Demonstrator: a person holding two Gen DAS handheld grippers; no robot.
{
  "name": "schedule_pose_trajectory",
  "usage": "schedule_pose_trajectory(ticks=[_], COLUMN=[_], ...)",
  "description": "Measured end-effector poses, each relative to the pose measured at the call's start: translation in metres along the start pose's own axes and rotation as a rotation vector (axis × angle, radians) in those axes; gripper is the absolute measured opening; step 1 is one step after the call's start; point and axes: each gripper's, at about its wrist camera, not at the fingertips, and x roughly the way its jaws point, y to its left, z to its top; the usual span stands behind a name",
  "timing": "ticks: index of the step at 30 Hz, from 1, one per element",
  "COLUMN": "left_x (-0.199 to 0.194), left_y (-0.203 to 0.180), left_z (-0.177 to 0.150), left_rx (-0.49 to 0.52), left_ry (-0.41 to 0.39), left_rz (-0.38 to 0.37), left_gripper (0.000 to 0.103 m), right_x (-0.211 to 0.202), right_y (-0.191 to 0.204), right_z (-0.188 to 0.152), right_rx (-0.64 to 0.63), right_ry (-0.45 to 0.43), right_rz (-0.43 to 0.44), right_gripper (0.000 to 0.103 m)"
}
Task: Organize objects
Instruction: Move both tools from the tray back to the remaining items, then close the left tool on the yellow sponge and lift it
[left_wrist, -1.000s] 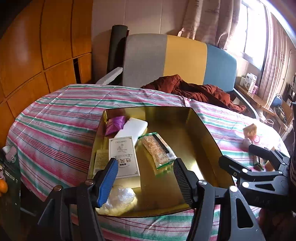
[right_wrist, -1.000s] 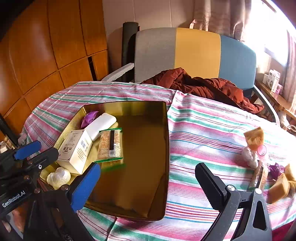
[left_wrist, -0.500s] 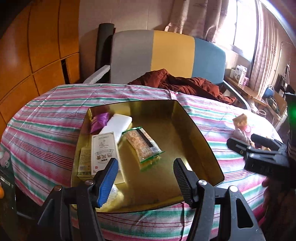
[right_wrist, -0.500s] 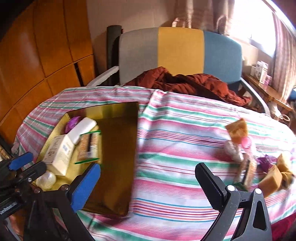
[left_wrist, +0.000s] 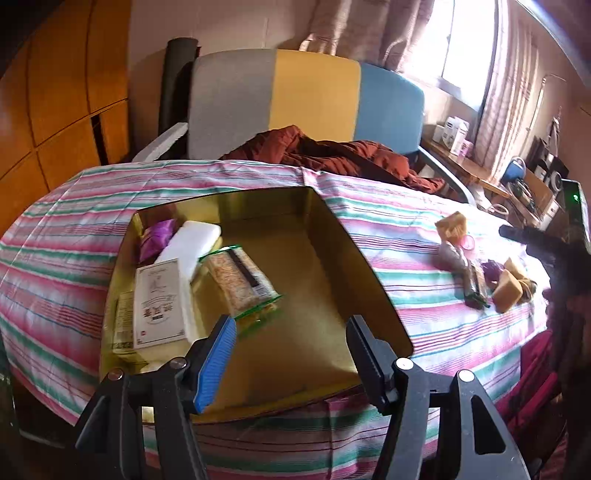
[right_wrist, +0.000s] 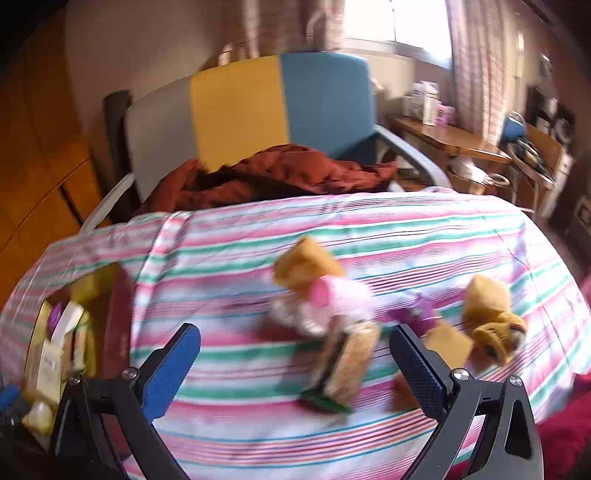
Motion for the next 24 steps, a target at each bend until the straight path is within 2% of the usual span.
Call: schedule_pose_trajectory(ticks=[5, 9, 13, 15, 24], left_x=[0.005, 0.01, 0.028, 0.042, 0.109], left_y=[-0.023, -0.055, -0.094, -0.115, -0.193], left_z=[0.007, 0.019, 0.03, 0.037, 0.062], left_rx=[0.064, 0.138, 0.222, 0.25, 0.33], left_ry=[0.014, 0.011, 0.037, 0.057, 0.15], left_rz=[-0.036, -0.072, -0.107, -0.136, -0.244], left_gripper=[0.063, 0.062, 0.062, 0.062, 0.061], right_x=[0.014, 0.028, 0.04, 0.039, 0.036], right_y=[-0.062, -0.102, -0.13, -0.137, -0.146], right_z=[0.018, 0.019, 0.012, 0.011, 0.006], right_rx=[0.119, 0.203, 0.346, 0.393, 0.47], right_ry=[-0.009, -0.009, 0.034, 0.027, 0.044], right_rz=[-0.075, -0.095, -0.048, -0.002, 0.07], right_gripper=[0.103, 0.103, 0.103, 0.103, 0.103])
